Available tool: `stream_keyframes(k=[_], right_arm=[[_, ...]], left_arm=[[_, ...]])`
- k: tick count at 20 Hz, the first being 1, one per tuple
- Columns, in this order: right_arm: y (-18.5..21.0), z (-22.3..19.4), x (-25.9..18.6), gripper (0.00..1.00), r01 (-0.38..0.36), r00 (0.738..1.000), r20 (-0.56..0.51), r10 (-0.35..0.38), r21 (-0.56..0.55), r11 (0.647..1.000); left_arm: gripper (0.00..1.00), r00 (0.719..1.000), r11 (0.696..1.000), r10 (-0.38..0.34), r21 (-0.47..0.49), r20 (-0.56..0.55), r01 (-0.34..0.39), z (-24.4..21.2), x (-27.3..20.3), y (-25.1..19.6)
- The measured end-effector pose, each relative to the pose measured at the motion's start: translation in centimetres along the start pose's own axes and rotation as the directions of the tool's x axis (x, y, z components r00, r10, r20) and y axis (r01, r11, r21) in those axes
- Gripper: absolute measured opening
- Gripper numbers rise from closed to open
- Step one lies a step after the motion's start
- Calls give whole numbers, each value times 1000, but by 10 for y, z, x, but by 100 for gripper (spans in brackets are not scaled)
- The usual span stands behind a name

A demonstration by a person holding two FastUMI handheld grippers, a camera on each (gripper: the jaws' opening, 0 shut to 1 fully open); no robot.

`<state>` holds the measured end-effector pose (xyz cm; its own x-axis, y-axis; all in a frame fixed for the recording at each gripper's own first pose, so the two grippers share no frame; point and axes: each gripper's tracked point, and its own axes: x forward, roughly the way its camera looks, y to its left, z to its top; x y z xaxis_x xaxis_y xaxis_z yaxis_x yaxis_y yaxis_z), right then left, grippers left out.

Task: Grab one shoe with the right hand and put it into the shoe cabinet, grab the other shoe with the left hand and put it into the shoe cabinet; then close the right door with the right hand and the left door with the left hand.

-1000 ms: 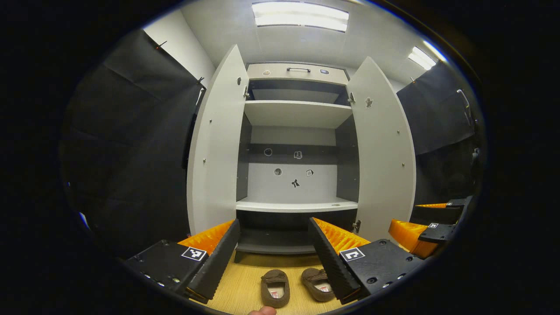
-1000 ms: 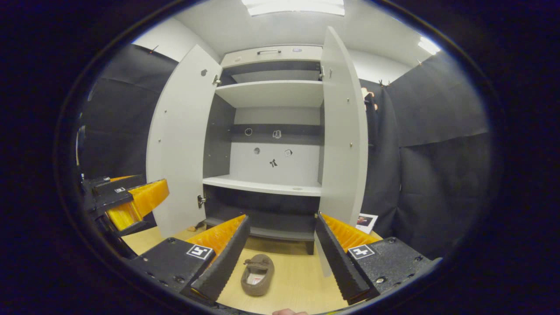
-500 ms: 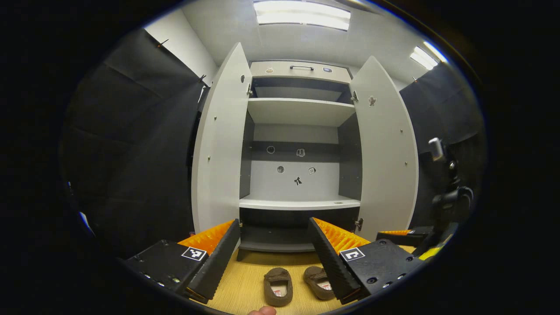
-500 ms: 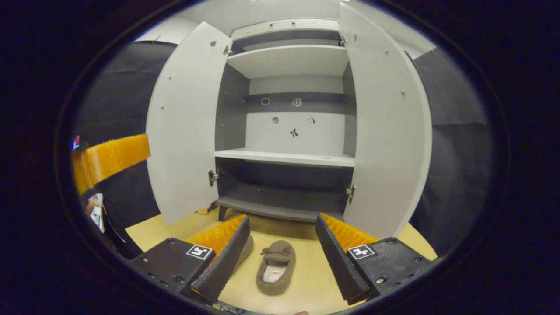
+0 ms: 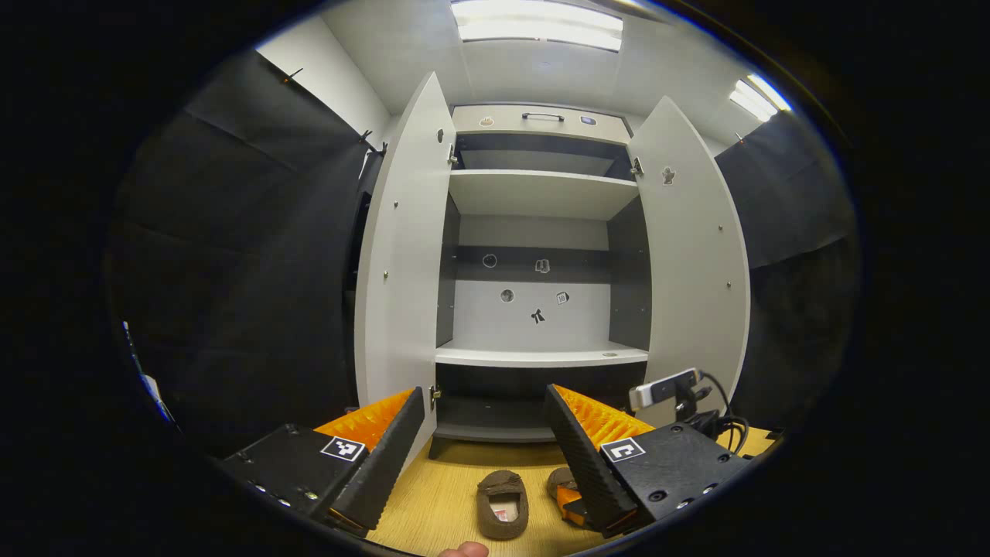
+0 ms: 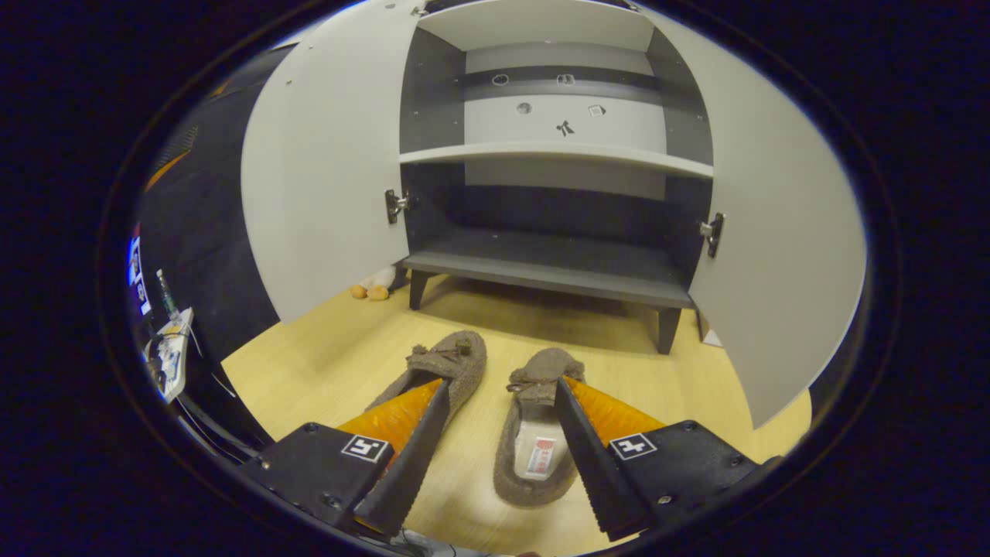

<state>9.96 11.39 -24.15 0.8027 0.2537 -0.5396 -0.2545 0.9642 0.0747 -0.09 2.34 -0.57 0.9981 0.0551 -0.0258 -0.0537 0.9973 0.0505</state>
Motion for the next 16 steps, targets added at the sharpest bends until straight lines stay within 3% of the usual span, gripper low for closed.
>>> stream_keyframes(k=[9, 11, 16], right_arm=[[-3, -47, 57, 70, 24, 987, -159, -23, -1, 1000], [-11, -52, 70, 72, 52, 984, -172, -51, -1, 999], [-22, -60, 90, 45, 96, 980, -173, -100, -31, 995]], left_arm=[[95, 1000, 1000, 15, -5, -17, -15, -5, 2, 13], [95, 1000, 1000, 18, -7, -16, -18, -6, 1, 14], [95, 999, 1000, 21, -6, -29, -21, -9, 5, 16]])
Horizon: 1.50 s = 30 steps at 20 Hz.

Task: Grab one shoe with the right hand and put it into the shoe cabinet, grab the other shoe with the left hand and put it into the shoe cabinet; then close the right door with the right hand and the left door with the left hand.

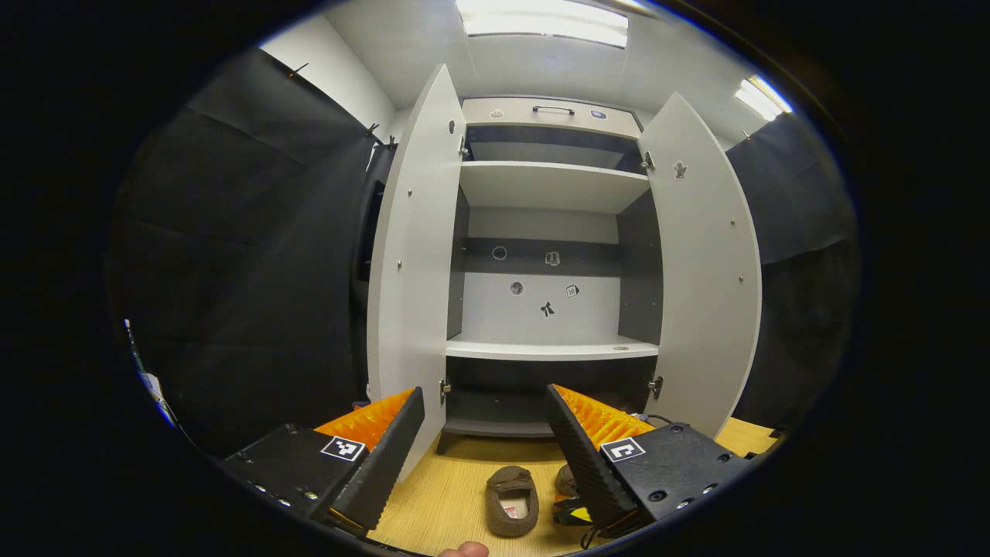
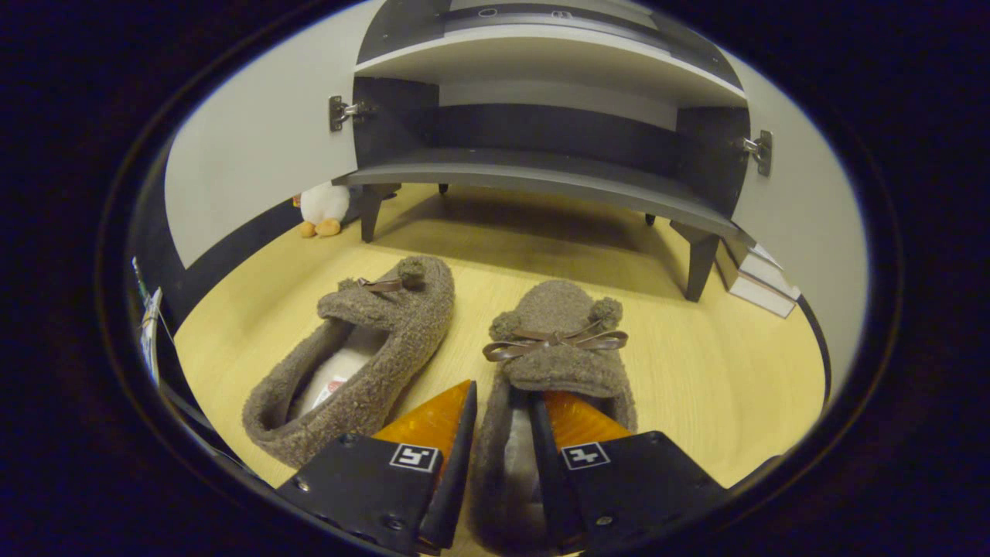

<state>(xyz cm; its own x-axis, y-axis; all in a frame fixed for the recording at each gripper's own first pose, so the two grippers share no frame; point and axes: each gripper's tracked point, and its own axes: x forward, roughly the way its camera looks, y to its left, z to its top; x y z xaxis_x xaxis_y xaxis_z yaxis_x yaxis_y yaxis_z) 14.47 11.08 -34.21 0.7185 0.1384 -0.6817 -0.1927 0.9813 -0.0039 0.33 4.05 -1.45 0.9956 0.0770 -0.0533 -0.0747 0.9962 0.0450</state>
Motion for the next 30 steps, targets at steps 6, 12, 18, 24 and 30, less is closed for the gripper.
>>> stream_keyframes(k=[6, 12, 18, 24, 30], right_arm=[[-4, 2, 0, 11, 12, 999, 43, -13, 27, 1000], [-19, 31, -18, 7, -3, 991, 134, -1, 27, 1000], [-38, 77, -67, 7, 8, 969, 245, -13, 21, 1000], [-28, 179, -162, 6, -64, 887, 458, 63, -13, 998], [-45, 319, -201, 6, 15, 816, 579, 9, -37, 999]], left_arm=[[95, 1000, 1000, 6, -9, -10, -7, -5, 4, 2], [95, 1000, 1000, -2, -10, -13, 2, -8, 7, -1], [95, 1000, 999, -28, -23, -1, 28, -5, 9, -12], [95, 999, 998, -53, -27, 3, 53, -7, 11, -20], [95, 998, 998, -55, -15, -2, 55, -13, 12, -21]])
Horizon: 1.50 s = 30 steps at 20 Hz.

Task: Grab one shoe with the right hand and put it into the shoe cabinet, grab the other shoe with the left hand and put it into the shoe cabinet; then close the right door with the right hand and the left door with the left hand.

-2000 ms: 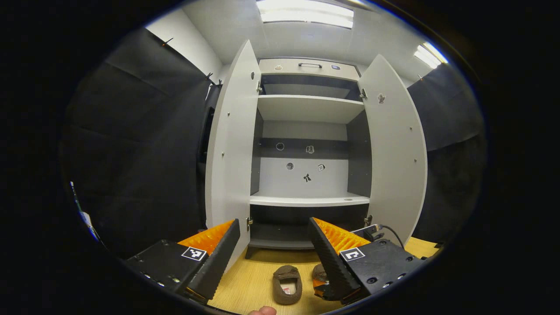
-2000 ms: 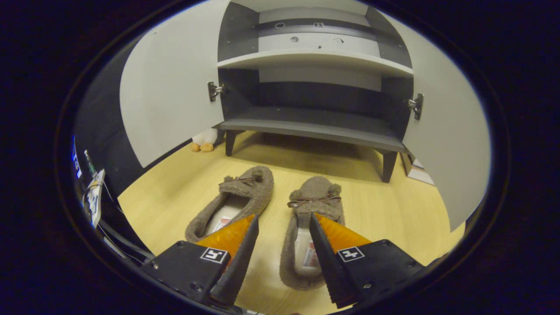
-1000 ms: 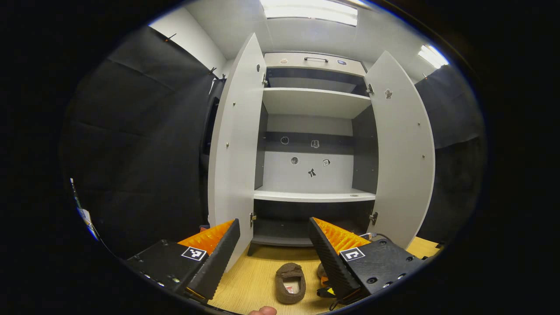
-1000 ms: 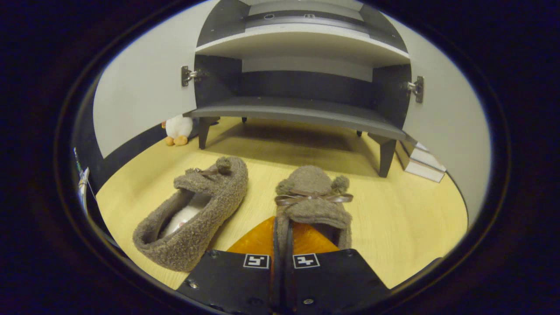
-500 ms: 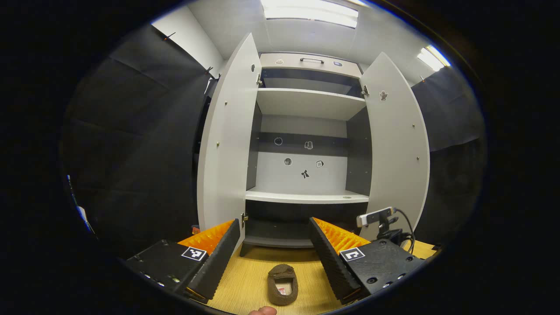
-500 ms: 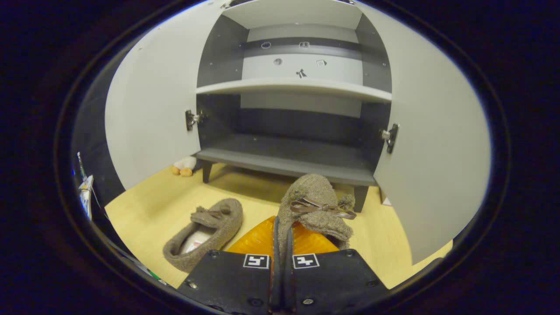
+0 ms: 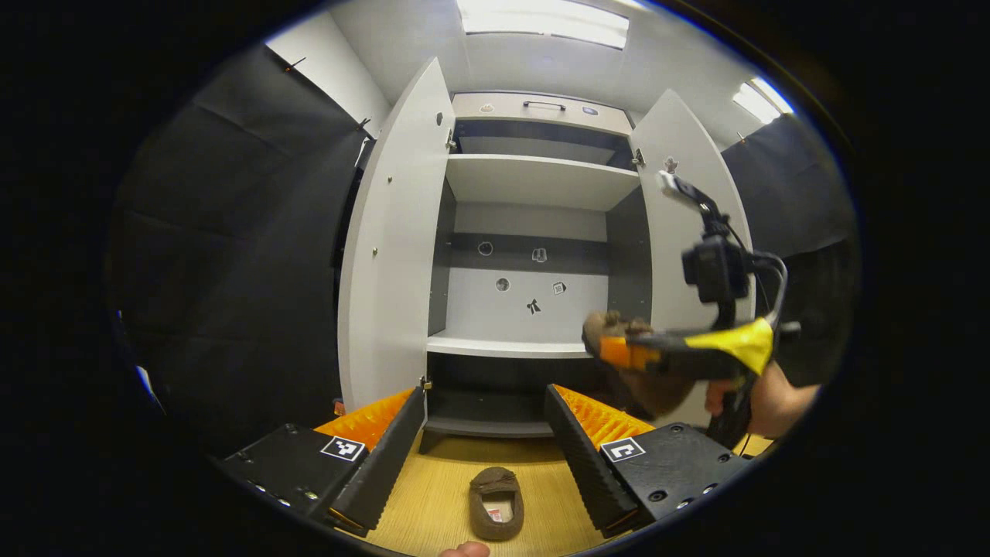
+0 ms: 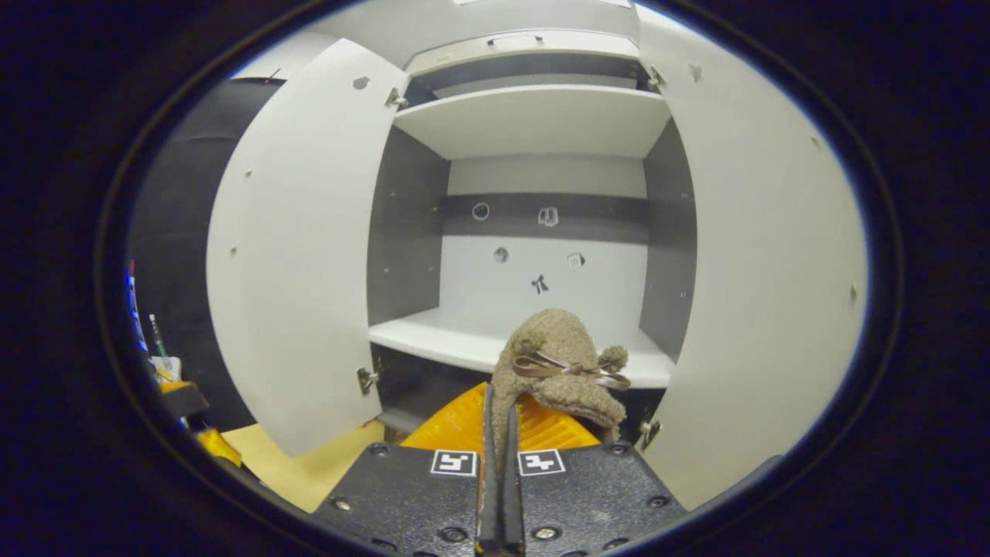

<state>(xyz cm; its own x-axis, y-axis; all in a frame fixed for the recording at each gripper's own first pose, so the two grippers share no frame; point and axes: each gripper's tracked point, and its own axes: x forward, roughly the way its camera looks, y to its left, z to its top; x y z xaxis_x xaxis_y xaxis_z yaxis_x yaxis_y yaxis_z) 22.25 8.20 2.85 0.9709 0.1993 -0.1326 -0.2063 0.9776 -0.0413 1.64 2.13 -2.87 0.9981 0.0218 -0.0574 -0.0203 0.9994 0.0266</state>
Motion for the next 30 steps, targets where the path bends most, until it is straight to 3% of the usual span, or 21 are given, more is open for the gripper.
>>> stream_keyframes(k=[4, 8, 15, 19, 23, 25, 26, 27, 30], right_arm=[[-18, 40, 77, 6, 21, 997, -70, -27, -86, 996], [-38, 50, 165, 6, 83, 984, -151, -94, -75, 994], [-58, 0, 241, 6, 169, 908, -377, -185, -77, 983], [-56, -12, 254, 7, 193, 886, -417, -203, -67, 979], [-52, -14, 256, 17, 209, 879, -424, -216, -65, 976], [-50, -8, 246, 43, 220, 879, -421, -225, -61, 974], [-46, -3, 240, 56, 216, 885, -412, -216, -47, 975], [-42, 4, 232, 49, 207, 894, -400, -203, -33, 978], [-35, 33, 198, 52, 168, 929, -329, -167, -26, 985]], left_arm=[[95, 1000, 1000, -1, -3, -6, 1, -2, -2, 1], [95, 1000, 999, -12, -42, -25, 11, -8, -2, -2], [95, 1000, 1000, -5, -28, -7, 5, -2, 3, 7], [95, 1000, 999, 20, -28, -22, -20, -8, 4, 19], [95, 999, 999, 40, -28, -26, -40, -9, 4, 28], [95, 999, 999, 42, -30, -25, -43, -10, 4, 30], [95, 999, 999, 40, -32, -27, -41, -11, 4, 30], [95, 999, 999, 37, -33, -28, -38, -11, 4, 28], [95, 999, 999, 19, -29, -29, -20, -13, 5, 23]])
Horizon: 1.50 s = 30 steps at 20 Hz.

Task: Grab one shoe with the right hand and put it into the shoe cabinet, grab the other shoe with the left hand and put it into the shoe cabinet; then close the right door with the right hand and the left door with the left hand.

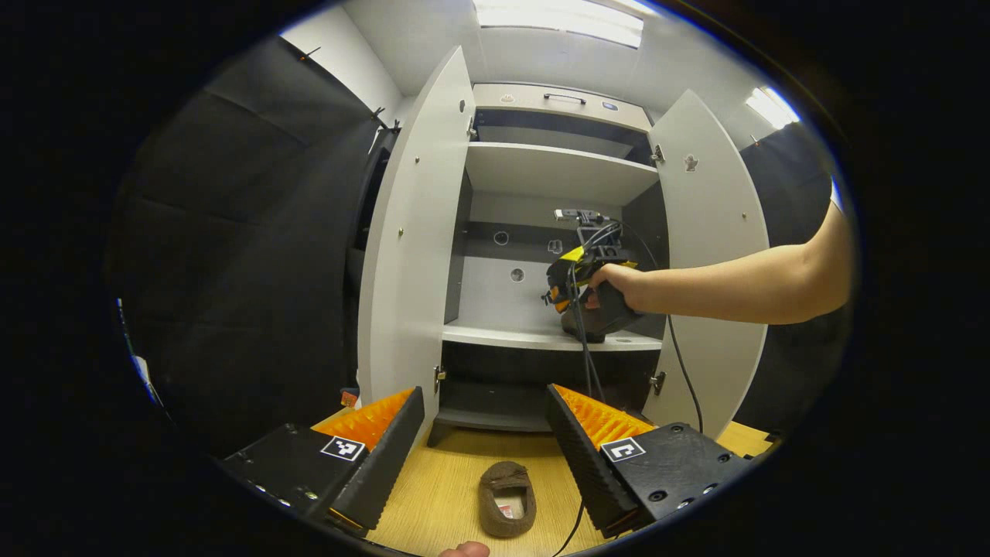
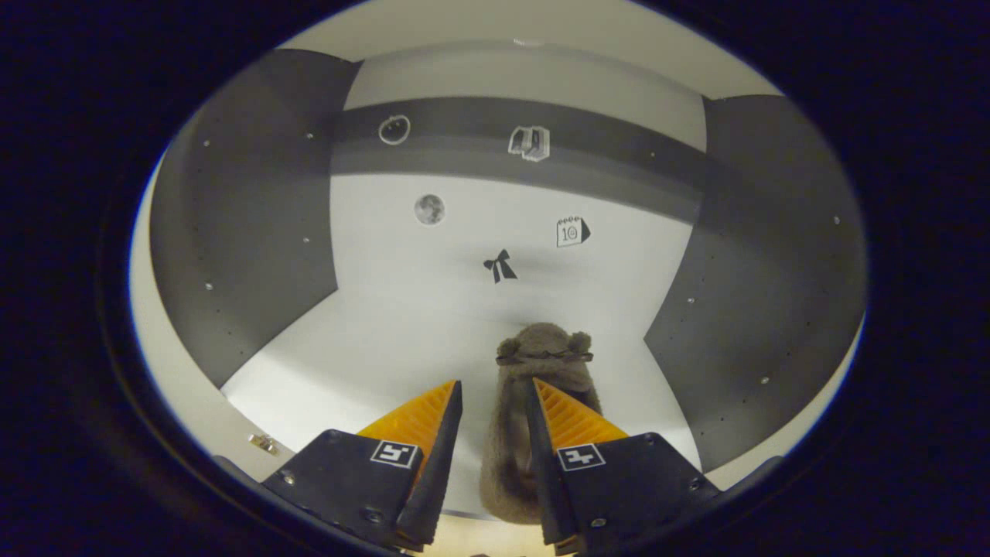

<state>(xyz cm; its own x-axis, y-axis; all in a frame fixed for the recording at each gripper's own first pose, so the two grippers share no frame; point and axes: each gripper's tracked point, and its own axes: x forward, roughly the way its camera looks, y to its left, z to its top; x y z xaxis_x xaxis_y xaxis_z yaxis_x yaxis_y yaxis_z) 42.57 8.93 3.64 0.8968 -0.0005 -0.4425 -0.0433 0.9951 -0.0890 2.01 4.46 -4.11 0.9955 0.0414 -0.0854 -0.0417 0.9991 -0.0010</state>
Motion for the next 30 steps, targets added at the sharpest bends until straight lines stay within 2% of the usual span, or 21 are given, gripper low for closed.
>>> stream_keyframes(k=[1, 2, 3, 5, 6, 7, 8, 10, 11, 13, 17, 18, 19, 20, 25, 28, 30], right_arm=[[0, 4, -20, 52, -19, 999, 39, 20, -1, 1000], [1, 7, -41, 60, -40, 996, 79, 40, 3, 999], [1, 7, -62, 53, -62, 991, 124, 60, 10, 998], [-4, 6, -99, 61, -82, 976, 205, 77, 19, 996], [-9, 3, -116, 71, -83, 968, 238, 74, 28, 996], [-12, -2, -133, 65, -86, 960, 270, 72, 41, 995], [-15, -7, -149, 67, -92, 950, 305, 73, 47, 995], [-27, -27, -177, 68, -60, 933, 356, 42, 37, 998], [-30, -41, -189, 72, -42, 924, 381, 27, 31, 999], [-34, -71, -210, 70, -23, 912, 410, 7, 34, 999], [-40, -134, -239, 71, 23, 894, 447, -37, 36, 999], [-40, -151, -243, 71, 29, 897, 441, -41, 35, 999], [-38, -167, -247, 76, 29, 900, 434, -39, 32, 999], [-39, -185, -250, 71, 33, 906, 421, -42, 28, 999], [-41, -257, -267, 71, 31, 935, 351, -44, 43, 999], [-52, -288, -274, 72, 53, 953, 295, -71, 67, 996], [-62, -299, -281, 71, 83, 955, 277, -107, 100, 992]], left_arm=[[95, 1000, 1000, -6, 4, 0, 6, -1, 0, -2], [95, 1000, 1000, -13, 7, 0, 13, -1, 0, -4], [95, 1000, 1000, -19, 9, 1, 19, -2, 1, -5], [95, 1000, 999, -31, 10, -1, 31, -3, 2, -7], [95, 999, 999, -37, 7, -4, 37, -5, 2, -9], [95, 999, 999, -47, 6, -6, 47, -5, 2, -11], [95, 999, 998, -54, 11, -5, 54, -6, 2, -12], [95, 998, 998, -54, 24, -6, 55, -8, 1, -11], [95, 998, 998, -57, 22, -11, 57, -11, 0, -11], [95, 998, 998, -60, 18, -28, 60, -19, -1, -13], [95, 997, 998, -60, 29, -53, 61, -32, -2, -15], [95, 996, 998, -60, 32, -59, 62, -35, -2, -15], [95, 996, 997, -62, 36, -67, 65, -38, -1, -16], [95, 995, 997, -65, 42, -76, 68, -43, -1, -18], [95, 988, 994, -75, 71, -135, 85, -68, 1, -25], [95, 978, 993, -91, 54, -185, 103, -88, 3, -31], [95, 970, 994, -87, 43, -227, 100, -102, 11, -29]])
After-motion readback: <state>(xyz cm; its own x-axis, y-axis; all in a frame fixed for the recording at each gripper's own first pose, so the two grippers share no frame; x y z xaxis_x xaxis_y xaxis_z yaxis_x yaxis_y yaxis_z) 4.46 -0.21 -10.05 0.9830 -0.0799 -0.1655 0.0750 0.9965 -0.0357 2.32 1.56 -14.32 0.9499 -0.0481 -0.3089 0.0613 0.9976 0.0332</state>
